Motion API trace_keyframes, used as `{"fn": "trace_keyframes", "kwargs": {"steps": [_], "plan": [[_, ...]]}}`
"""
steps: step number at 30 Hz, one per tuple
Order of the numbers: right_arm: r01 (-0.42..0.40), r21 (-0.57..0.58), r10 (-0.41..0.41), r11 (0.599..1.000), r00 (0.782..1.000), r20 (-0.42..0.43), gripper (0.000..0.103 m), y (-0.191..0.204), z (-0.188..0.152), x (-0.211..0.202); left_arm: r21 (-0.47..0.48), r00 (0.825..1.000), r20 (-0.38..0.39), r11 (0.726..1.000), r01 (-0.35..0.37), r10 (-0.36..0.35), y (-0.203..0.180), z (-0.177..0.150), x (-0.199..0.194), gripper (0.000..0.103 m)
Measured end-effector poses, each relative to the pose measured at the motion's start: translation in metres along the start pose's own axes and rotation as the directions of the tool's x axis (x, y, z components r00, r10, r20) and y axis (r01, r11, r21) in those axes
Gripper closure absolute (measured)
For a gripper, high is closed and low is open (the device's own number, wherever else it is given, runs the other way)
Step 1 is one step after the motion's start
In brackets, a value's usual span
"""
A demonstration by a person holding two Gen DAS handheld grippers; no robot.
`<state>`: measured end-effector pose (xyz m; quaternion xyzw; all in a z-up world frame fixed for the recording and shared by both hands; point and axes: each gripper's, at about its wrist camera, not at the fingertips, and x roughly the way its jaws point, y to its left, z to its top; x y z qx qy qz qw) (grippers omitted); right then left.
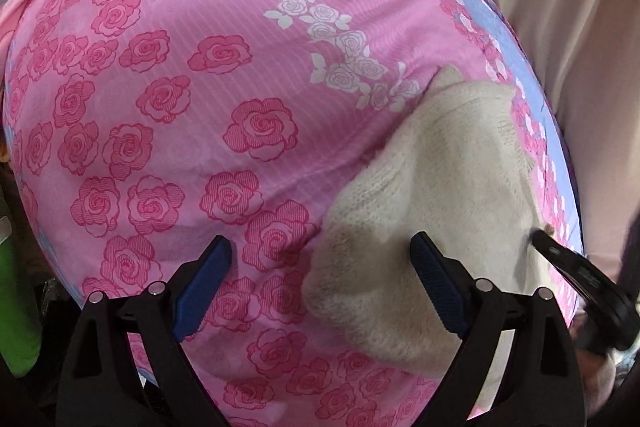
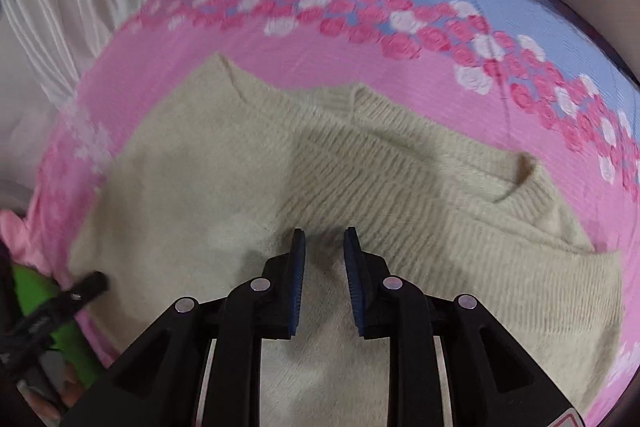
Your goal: Fold small clothes
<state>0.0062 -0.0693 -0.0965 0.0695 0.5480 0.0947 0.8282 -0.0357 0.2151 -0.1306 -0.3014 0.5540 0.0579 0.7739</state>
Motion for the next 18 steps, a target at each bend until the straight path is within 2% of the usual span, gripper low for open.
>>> {"fn": "trace_keyframes", "kwargs": {"steps": [3,5,6,7,8,12,15,17,18], "plan": [[-0.026,0.069,0.026,0.997,1.000,0.006,0.081,-0.019,-0.015,-0.017,-0.031,1.000,0.020,0.999,0.007,-0.007,-0.001,0.005,0.004,0.011],[-0.022,0.082,0.023,0.996,1.000,-0.009,0.081,-0.027,-0.021,-0.022,-0.043,0.999,0.035,0.999,0.022,-0.021,-0.002,0.009,0.004,0.018],[-0.019,0.087,0.021,0.996,1.000,-0.018,0.081,-0.030,-0.022,-0.022,-0.043,0.998,0.056,0.998,0.040,-0.037,-0.003,0.012,0.002,0.046],[-0.019,0.089,0.021,0.996,0.999,-0.025,0.081,-0.033,-0.022,-0.020,-0.030,0.993,0.058,0.994,0.105,-0.103,-0.004,0.016,0.002,0.090],[-0.020,0.086,0.023,0.996,0.999,-0.034,0.081,-0.034,-0.021,-0.018,-0.016,0.985,0.034,0.986,0.167,-0.167,-0.006,0.021,0.004,0.091],[-0.011,0.058,0.014,0.998,0.998,-0.053,0.081,-0.027,-0.014,-0.003,0.062,0.984,0.068,0.985,0.160,-0.164,-0.025,0.027,-0.007,0.092],[-0.034,0.050,0.036,0.998,0.999,-0.040,0.081,-0.022,-0.011,-0.003,0.048,0.990,0.050,0.991,0.126,-0.128,-0.028,0.029,-0.003,0.087],[-0.043,0.047,0.045,0.998,0.998,-0.046,0.080,-0.022,-0.012,-0.002,0.023,0.994,0.024,0.994,0.105,-0.106,-0.026,0.030,0.002,0.068],[-0.046,0.046,0.048,0.998,0.998,-0.051,0.080,-0.022,-0.012,-0.001,0.008,0.997,0.010,0.997,0.079,-0.079,-0.023,0.028,0.004,0.045]]}}
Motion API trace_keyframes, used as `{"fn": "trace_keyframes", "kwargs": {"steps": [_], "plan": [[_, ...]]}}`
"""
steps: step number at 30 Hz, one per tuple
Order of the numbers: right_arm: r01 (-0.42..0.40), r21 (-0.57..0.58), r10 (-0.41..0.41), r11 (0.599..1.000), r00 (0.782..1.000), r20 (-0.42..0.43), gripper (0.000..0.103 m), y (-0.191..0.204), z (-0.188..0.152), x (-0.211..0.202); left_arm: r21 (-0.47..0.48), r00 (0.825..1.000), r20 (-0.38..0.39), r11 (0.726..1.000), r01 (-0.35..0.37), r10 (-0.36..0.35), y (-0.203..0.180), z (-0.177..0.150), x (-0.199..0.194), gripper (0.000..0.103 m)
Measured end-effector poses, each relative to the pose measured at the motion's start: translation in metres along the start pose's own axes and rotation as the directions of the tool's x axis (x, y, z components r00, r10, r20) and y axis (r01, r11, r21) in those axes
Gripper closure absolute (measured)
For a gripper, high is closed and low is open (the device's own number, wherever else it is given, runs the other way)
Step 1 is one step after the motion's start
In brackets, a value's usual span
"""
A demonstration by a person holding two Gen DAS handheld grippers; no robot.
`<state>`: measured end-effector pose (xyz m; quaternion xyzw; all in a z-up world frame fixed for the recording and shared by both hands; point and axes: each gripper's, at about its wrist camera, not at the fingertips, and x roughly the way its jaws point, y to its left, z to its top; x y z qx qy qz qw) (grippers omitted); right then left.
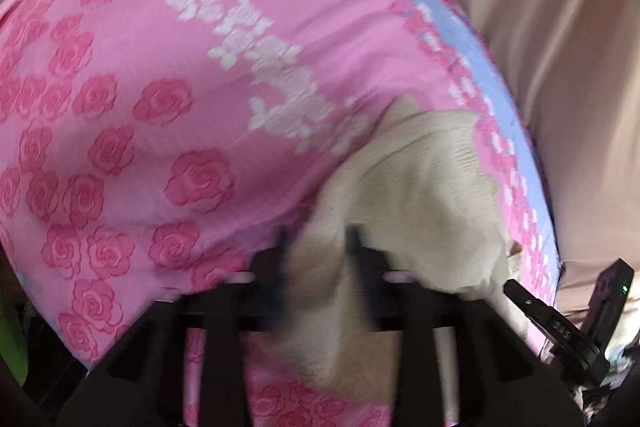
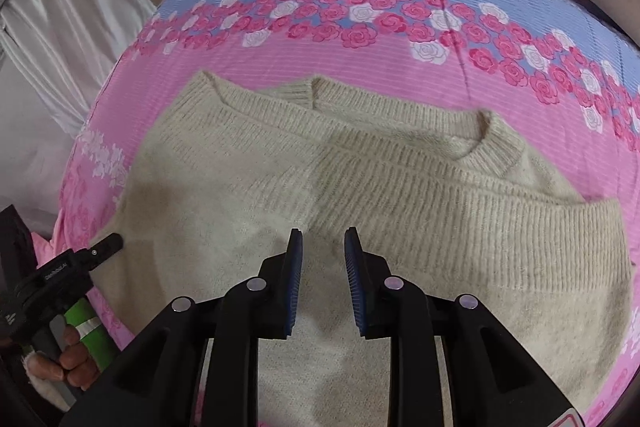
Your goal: Fold small clothes
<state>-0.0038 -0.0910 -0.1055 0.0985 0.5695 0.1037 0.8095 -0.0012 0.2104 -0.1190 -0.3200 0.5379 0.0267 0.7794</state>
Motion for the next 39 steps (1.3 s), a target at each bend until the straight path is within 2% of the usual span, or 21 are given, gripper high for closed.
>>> {"fn": "trace_keyframes", "kwargs": {"steps": [1,5,7,8,9,10,11,12,14,17,18,20,23,26,29,31,34,37,39], "plan": [[-0.002,0.001,0.002,1.000,1.000,-0.005,0.080,0.000,-0.001,0.001,-0.013,1.000,-0.006,1.000,-0.027,0.027,0.002,0.000,0.001,0.033],[-0.007,0.014,0.007,1.000,1.000,-0.022,0.080,-0.002,-0.005,0.006,-0.003,0.999,-0.027,0.999,-0.044,0.044,0.005,0.002,0.005,0.029],[0.002,0.016,-0.001,1.000,1.000,-0.029,0.080,-0.001,-0.004,0.007,0.014,0.999,-0.019,0.999,-0.039,0.039,0.002,0.004,0.011,0.017],[0.007,0.014,-0.007,1.000,1.000,-0.029,0.080,0.001,-0.003,0.008,0.027,0.999,-0.015,0.999,-0.042,0.043,-0.002,0.005,0.013,0.016],[0.013,0.013,-0.012,1.000,1.000,-0.027,0.080,0.002,-0.001,0.008,0.051,0.998,0.002,0.997,-0.056,0.056,-0.007,0.006,0.015,0.019],[0.016,0.013,-0.015,1.000,1.000,-0.023,0.080,0.002,0.000,0.008,0.083,0.999,0.013,0.996,-0.043,0.043,-0.011,0.006,0.016,0.045],[0.023,0.011,-0.023,1.000,1.000,-0.022,0.080,0.003,0.002,0.008,0.115,1.000,0.004,0.993,-0.012,0.012,-0.017,0.006,0.018,0.064],[0.033,0.006,-0.033,0.999,0.999,-0.024,0.080,0.004,0.003,0.010,0.115,0.995,-0.055,0.989,0.088,-0.083,-0.019,0.008,0.022,0.090],[0.068,-0.017,-0.069,0.998,0.996,-0.055,0.080,0.005,0.005,0.021,0.083,0.991,-0.054,0.988,0.130,-0.126,-0.020,0.011,0.015,0.091],[0.098,-0.055,-0.100,0.994,0.994,-0.049,0.079,0.007,0.005,0.034,0.107,0.971,-0.037,0.965,0.240,-0.238,-0.033,0.012,-0.013,0.092],[0.105,-0.064,-0.108,0.992,0.993,-0.046,0.078,0.009,0.006,0.035,0.128,0.958,-0.036,0.950,0.286,-0.283,-0.044,0.011,-0.027,0.093],[0.102,-0.065,-0.104,0.993,0.994,-0.041,0.077,0.008,0.008,0.036,0.160,0.944,-0.036,0.931,0.328,-0.327,-0.063,0.008,-0.043,0.093],[0.030,-0.026,-0.030,0.999,0.999,-0.016,0.077,-0.004,0.005,0.032,0.240,0.916,-0.059,0.885,0.398,-0.396,-0.107,-0.006,-0.065,0.093],[-0.095,0.097,0.093,0.991,0.995,0.027,0.077,-0.033,-0.005,0.007,0.368,0.900,-0.087,0.826,0.428,-0.427,-0.160,-0.034,-0.084,0.094],[-0.127,0.159,0.113,0.979,0.989,0.094,0.076,-0.065,-0.026,-0.026,0.467,0.888,-0.127,0.763,0.447,-0.442,-0.212,-0.063,-0.090,0.096],[-0.124,0.201,0.098,0.972,0.986,0.134,0.076,-0.096,-0.047,-0.052,0.511,0.886,-0.157,0.732,0.452,-0.437,-0.240,-0.083,-0.088,0.097],[-0.106,0.278,0.059,0.955,0.983,0.172,0.074,-0.141,-0.079,-0.081,0.551,0.901,-0.174,0.718,0.424,-0.398,-0.265,-0.108,-0.080,0.097],[-0.097,0.357,0.031,0.929,0.982,0.187,0.072,-0.176,-0.110,-0.098,0.549,0.914,-0.188,0.733,0.401,-0.359,-0.274,-0.118,-0.064,0.097],[-0.099,0.392,0.026,0.915,0.982,0.188,0.072,-0.189,-0.125,-0.102,0.550,0.930,-0.184,0.751,0.365,-0.317,-0.272,-0.124,-0.054,0.097]]}}
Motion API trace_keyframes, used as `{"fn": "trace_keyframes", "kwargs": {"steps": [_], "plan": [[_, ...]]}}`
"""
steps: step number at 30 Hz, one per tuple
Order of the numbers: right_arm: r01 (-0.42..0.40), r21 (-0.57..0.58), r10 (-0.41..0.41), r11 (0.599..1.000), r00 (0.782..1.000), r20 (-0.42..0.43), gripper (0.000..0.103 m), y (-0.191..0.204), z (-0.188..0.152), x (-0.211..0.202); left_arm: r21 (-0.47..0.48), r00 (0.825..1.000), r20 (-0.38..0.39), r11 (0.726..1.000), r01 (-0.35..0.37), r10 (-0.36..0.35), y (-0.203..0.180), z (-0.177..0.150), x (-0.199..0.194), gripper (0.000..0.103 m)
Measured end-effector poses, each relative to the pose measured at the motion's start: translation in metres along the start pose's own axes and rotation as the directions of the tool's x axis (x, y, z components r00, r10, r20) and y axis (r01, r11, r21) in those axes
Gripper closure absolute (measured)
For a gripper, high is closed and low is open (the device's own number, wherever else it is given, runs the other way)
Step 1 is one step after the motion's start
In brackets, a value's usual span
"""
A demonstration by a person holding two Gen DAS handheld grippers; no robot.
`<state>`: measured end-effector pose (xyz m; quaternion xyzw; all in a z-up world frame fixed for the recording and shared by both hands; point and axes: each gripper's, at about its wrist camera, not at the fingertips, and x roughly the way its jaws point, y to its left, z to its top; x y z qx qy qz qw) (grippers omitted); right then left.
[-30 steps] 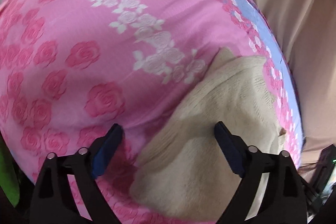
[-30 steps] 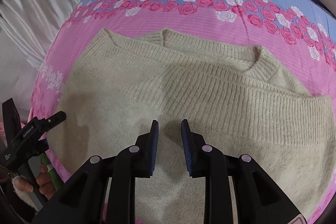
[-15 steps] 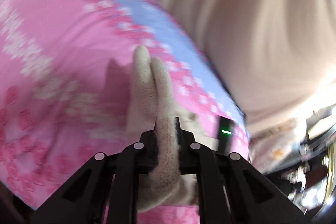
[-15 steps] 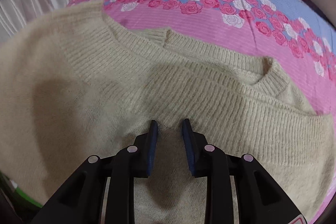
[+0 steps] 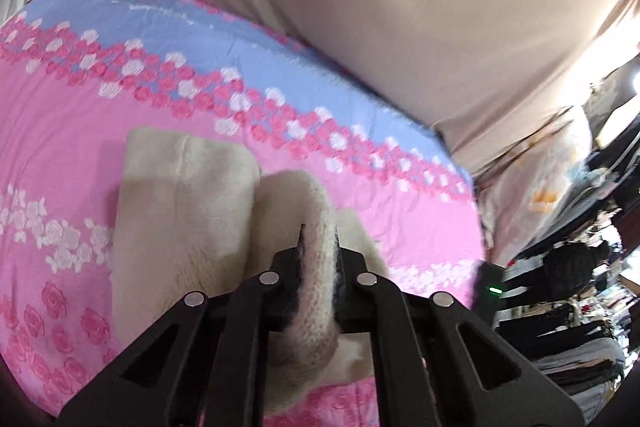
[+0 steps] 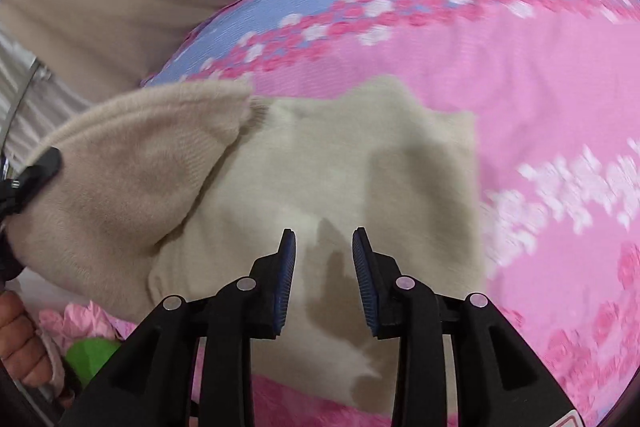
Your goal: Fold small clothes
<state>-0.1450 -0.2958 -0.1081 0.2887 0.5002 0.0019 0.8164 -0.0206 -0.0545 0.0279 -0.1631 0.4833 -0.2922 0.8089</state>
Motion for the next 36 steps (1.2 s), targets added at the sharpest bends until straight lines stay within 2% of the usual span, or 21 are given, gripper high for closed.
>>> {"fn": "trace_keyframes", "kwargs": {"steps": [4,6,8,10,11,15,16,17,18,19,21,23,24,26,27,29,32,33,34,35,36], "plan": [[-0.016,0.040,0.016,0.999,1.000,-0.006,0.071,-0.011,-0.012,0.001,-0.022,0.997,-0.018,0.997,-0.078,0.078,0.016,-0.006,0.010,0.096],[-0.025,0.046,0.025,0.999,1.000,-0.010,0.071,-0.010,-0.011,0.003,-0.025,0.985,-0.015,0.985,-0.170,0.169,0.027,-0.012,0.014,0.093],[-0.018,0.032,0.019,0.999,1.000,-0.012,0.071,-0.004,-0.011,0.005,-0.015,0.966,-0.011,0.966,-0.259,0.259,0.035,-0.016,0.017,0.079],[-0.006,0.017,0.006,1.000,1.000,-0.015,0.069,0.000,-0.011,0.007,-0.013,0.937,-0.020,0.937,-0.350,0.350,0.048,-0.022,0.025,0.046],[0.000,0.015,0.000,1.000,1.000,-0.015,0.069,0.002,-0.011,0.008,-0.016,0.924,-0.022,0.924,-0.383,0.382,0.053,-0.027,0.027,0.041],[0.015,0.031,-0.014,0.999,1.000,-0.018,0.069,-0.001,-0.018,0.003,0.011,0.924,-0.030,0.925,-0.381,0.381,0.060,-0.037,0.037,0.040],[0.017,0.035,-0.017,0.999,1.000,-0.018,0.069,-0.001,-0.020,0.001,0.024,0.922,-0.035,0.922,-0.386,0.386,0.061,-0.038,0.040,0.043],[0.020,0.038,-0.019,0.999,1.000,-0.015,0.069,-0.002,-0.022,-0.001,0.031,0.920,-0.049,0.921,-0.388,0.389,0.063,-0.039,0.044,0.052],[0.019,0.040,-0.019,0.999,1.000,-0.012,0.069,-0.003,-0.024,-0.003,0.025,0.928,-0.081,0.931,-0.364,0.364,0.068,-0.038,0.050,0.083],[0.019,0.043,-0.019,0.999,1.000,-0.008,0.069,-0.004,-0.025,-0.006,0.006,0.941,-0.121,0.949,-0.317,0.315,0.074,-0.037,0.054,0.097],[0.020,0.051,-0.020,0.999,1.000,0.002,0.068,-0.008,-0.027,-0.011,-0.073,0.961,-0.144,0.966,-0.246,0.234,0.080,-0.033,0.047,0.098],[0.021,0.069,-0.023,0.997,0.999,0.023,0.068,-0.017,-0.027,-0.018,-0.073,0.981,-0.116,0.984,-0.165,0.156,0.061,-0.025,0.029,0.098],[0.018,0.081,-0.021,0.997,0.999,0.036,0.068,-0.022,-0.026,-0.022,-0.038,0.991,-0.094,0.995,-0.097,0.094,0.038,-0.020,0.017,0.098],[0.008,0.109,-0.015,0.994,0.998,0.064,0.066,-0.033,-0.025,-0.032,0.059,0.998,-0.057,0.998,-0.021,0.024,-0.011,-0.010,0.003,0.098],[0.000,0.121,-0.008,0.993,0.997,0.071,0.065,-0.039,-0.024,-0.036,0.116,0.999,-0.043,0.993,0.005,0.000,-0.036,-0.009,0.000,0.097],[-0.006,0.123,-0.004,0.992,0.997,0.076,0.064,-0.046,-0.020,-0.041,0.179,1.000,-0.017,0.984,0.011,-0.008,-0.065,-0.010,0.000,0.095],[-0.029,0.090,0.022,0.995,0.997,0.074,0.059,-0.044,-0.015,-0.045,0.141,1.000,-0.010,0.990,-0.006,0.007,-0.063,-0.013,0.006,0.084],[-0.044,0.078,0.038,0.996,0.997,0.072,0.058,-0.041,-0.012,-0.045,0.116,0.999,-0.037,0.993,-0.006,0.010,-0.054,-0.018,0.008,0.062],[-0.063,0.072,0.058,0.995,0.996,0.068,0.058,-0.040,-0.010,-0.044,0.097,0.998,-0.068,0.995,-0.009,0.015,-0.046,-0.023,0.009,0.031],[-0.084,0.069,0.079,0.994,0.995,0.063,0.058,-0.037,-0.007,-0.043,0.080,0.994,-0.104,0.997,-0.004,0.013,-0.039,-0.027,0.011,0.021],[-0.102,0.067,0.098,0.993,0.993,0.062,0.058,-0.032,-0.002,-0.041,0.081,0.991,-0.132,0.997,0.007,0.004,-0.032,-0.036,0.011,0.019]]}}
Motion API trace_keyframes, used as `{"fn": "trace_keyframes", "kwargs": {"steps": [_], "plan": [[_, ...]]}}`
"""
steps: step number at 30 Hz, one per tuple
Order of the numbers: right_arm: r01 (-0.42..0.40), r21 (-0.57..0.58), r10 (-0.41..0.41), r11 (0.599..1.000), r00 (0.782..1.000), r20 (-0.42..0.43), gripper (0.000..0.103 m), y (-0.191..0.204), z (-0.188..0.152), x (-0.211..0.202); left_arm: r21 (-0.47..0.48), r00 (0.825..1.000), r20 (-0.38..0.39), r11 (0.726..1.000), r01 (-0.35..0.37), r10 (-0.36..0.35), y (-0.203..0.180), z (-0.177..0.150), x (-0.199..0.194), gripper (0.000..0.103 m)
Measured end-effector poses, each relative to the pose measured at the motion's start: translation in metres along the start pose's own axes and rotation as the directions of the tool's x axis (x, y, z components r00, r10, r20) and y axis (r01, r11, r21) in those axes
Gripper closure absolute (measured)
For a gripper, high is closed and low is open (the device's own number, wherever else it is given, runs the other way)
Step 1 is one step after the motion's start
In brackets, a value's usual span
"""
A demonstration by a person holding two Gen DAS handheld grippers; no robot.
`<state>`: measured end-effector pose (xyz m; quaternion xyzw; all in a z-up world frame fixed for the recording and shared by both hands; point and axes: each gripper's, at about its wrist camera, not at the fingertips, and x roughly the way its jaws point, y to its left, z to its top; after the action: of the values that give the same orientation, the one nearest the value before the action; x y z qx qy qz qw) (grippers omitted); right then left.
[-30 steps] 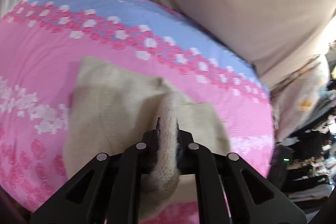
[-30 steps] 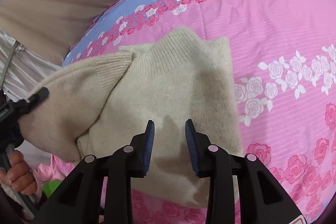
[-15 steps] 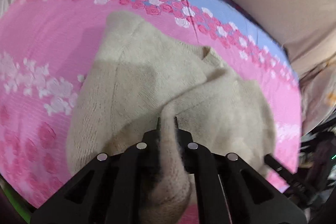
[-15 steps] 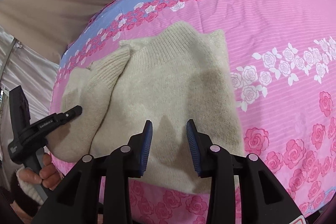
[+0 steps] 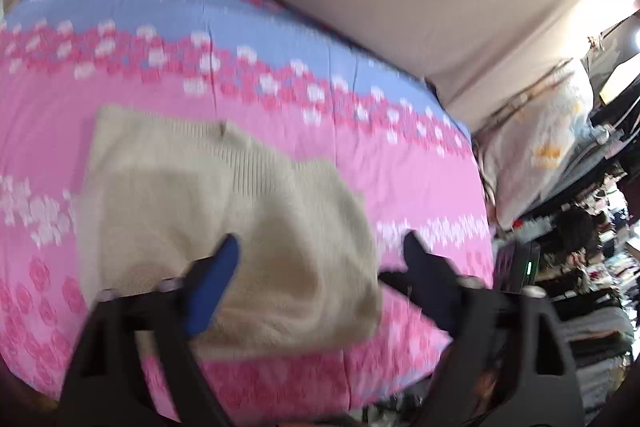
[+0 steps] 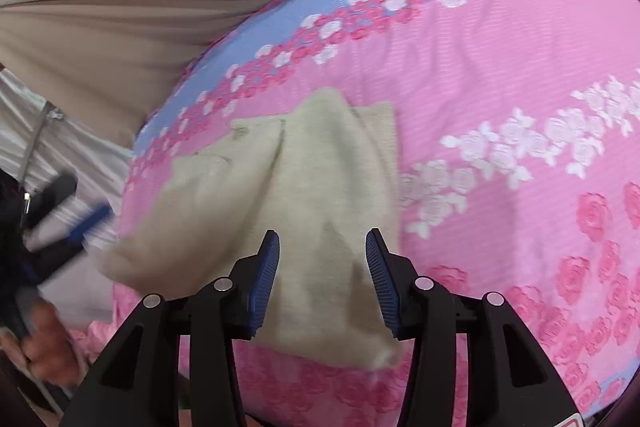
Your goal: Fold small clothes
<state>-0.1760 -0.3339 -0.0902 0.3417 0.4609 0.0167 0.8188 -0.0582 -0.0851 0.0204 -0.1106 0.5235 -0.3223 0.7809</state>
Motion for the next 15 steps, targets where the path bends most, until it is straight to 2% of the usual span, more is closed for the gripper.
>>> {"fn": "trace_keyframes", "kwargs": {"steps": [3,5,7,9,11,13,15], "plan": [[-0.054,-0.031,0.053,0.998,0.998,-0.019,0.057,0.026,0.015,0.009,0.003,0.998,0.043,0.999,-0.054,0.054,0.018,-0.019,-0.013,0.019],[-0.089,-0.071,0.086,0.994,0.995,-0.040,0.056,0.047,0.021,0.016,-0.056,0.994,0.088,0.997,-0.061,0.066,0.037,-0.026,-0.029,0.019],[-0.155,-0.079,0.147,0.985,0.984,-0.097,0.053,0.068,0.028,0.034,-0.150,0.987,0.135,0.986,-0.068,0.089,0.066,-0.029,-0.049,0.019],[-0.196,-0.073,0.179,0.978,0.966,-0.188,0.051,0.089,0.030,0.057,-0.196,0.978,0.158,0.975,-0.104,0.136,0.087,-0.032,-0.060,0.019],[-0.196,-0.096,0.167,0.976,0.955,-0.246,0.051,0.109,0.027,0.074,-0.215,0.971,0.165,0.967,-0.135,0.172,0.103,-0.035,-0.068,0.019],[-0.237,-0.099,0.195,0.966,0.928,-0.319,0.051,0.126,0.018,0.088,-0.245,0.968,0.167,0.959,-0.143,0.187,0.118,-0.041,-0.075,0.019],[-0.259,-0.100,0.198,0.961,0.891,-0.409,0.050,0.136,0.002,0.103,-0.281,0.969,0.160,0.949,-0.140,0.191,0.131,-0.046,-0.079,0.019]]}}
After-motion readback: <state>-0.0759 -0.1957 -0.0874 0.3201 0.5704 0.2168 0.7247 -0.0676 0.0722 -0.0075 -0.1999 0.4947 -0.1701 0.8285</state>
